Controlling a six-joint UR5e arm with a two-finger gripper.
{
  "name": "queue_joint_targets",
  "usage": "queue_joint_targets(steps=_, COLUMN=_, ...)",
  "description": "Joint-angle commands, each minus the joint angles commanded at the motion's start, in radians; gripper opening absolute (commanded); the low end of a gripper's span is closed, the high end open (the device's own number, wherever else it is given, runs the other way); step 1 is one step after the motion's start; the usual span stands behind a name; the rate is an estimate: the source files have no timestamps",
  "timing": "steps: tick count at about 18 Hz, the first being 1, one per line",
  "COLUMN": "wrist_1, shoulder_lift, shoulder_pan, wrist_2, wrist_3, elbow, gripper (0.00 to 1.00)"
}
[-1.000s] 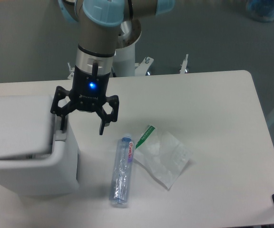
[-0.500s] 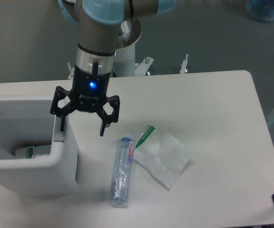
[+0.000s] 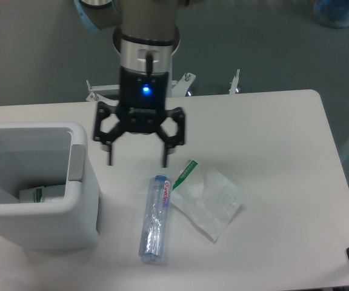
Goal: Open the trash can
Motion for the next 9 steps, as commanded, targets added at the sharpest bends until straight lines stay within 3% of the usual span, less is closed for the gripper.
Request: queue_joint_targets(steps=9, wrist_1=-0.011, shoulder_lift=0.002, shoulder_pan=0.095, wrist_2=0.020, wrist_3=0.112, elbow=-0.014, gripper=1.00)
